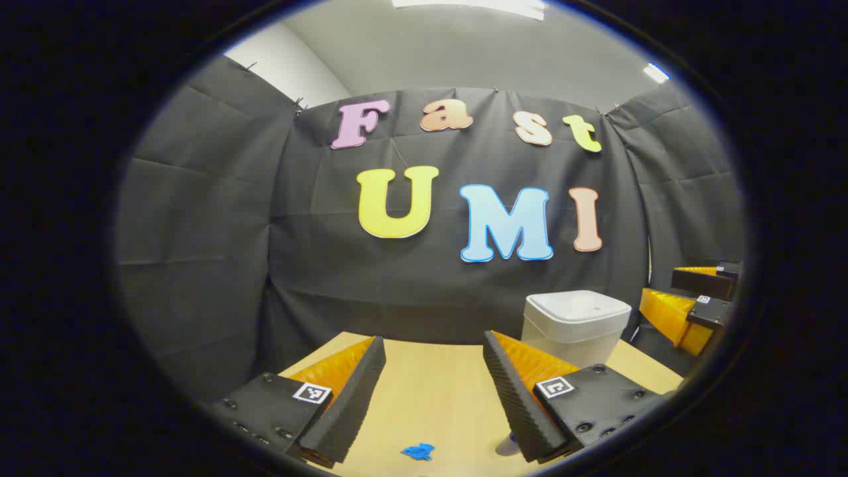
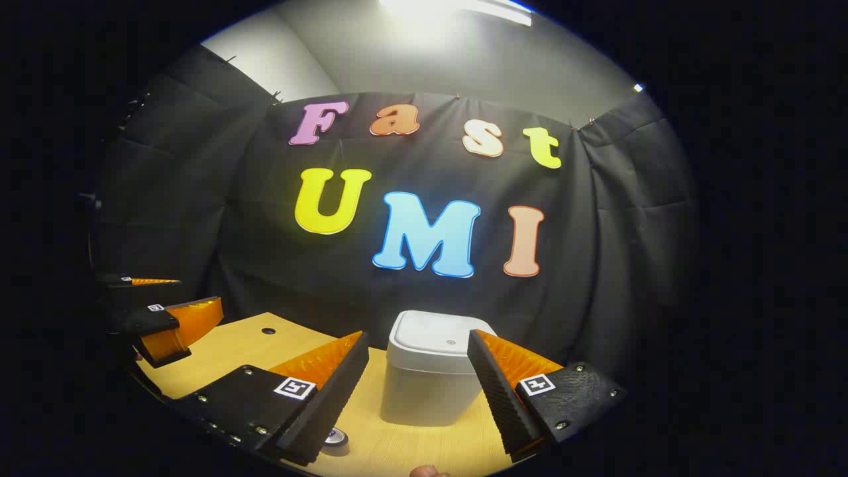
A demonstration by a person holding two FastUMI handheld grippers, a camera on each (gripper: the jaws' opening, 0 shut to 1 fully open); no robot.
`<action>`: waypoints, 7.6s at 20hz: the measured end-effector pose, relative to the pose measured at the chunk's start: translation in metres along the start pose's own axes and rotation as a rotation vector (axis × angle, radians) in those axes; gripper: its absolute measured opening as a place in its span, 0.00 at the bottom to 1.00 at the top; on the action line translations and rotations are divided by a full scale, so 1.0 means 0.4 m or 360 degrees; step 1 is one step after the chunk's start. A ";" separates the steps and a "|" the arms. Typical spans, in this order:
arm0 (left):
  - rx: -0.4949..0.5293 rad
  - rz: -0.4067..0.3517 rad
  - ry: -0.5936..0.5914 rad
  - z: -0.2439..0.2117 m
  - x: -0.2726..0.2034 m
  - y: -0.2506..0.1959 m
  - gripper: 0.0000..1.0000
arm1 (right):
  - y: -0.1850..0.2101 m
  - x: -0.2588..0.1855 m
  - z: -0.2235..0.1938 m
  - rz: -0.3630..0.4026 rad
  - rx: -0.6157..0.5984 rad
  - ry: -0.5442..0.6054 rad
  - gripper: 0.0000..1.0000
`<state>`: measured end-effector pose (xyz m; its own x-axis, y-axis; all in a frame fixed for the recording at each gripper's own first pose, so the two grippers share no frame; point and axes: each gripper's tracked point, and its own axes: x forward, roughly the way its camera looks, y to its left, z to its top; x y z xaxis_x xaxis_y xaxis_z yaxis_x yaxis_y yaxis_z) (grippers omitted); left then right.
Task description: Press the lid of the desktop garbage bin to open it, pick up the crumpled paper on the desktop and throw it into the bin, then pick up the pop can on the desktop and drop it into the bin, and finally close the garbage bin lid.
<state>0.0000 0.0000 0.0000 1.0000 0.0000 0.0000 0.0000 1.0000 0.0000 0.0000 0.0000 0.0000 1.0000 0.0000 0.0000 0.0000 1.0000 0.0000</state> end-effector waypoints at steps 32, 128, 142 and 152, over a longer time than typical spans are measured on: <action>0.0054 -0.0129 -0.0042 -0.004 0.109 -0.060 1.00 | -0.108 0.148 -0.056 -0.0232 0.0055 0.0066 0.82; 0.0036 -0.0054 0.0191 -0.220 0.073 0.007 0.94 | -0.133 0.254 -0.025 -0.0124 0.0127 -0.0002 0.96; 0.0126 -0.0197 0.0485 -0.548 0.104 0.009 0.86 | -0.055 0.075 -0.003 -0.0166 0.0108 -0.0036 0.95; 0.0082 -0.0172 0.0797 -0.808 0.124 0.051 0.94 | -0.019 0.027 -0.055 -0.0156 0.0041 0.0109 0.96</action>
<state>0.0496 0.0203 -0.3230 0.8717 -0.0909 -0.4815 0.1161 0.9930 0.0228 0.0110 -0.0076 -0.0220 0.9929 -0.0969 -0.0695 0.0987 0.9949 0.0226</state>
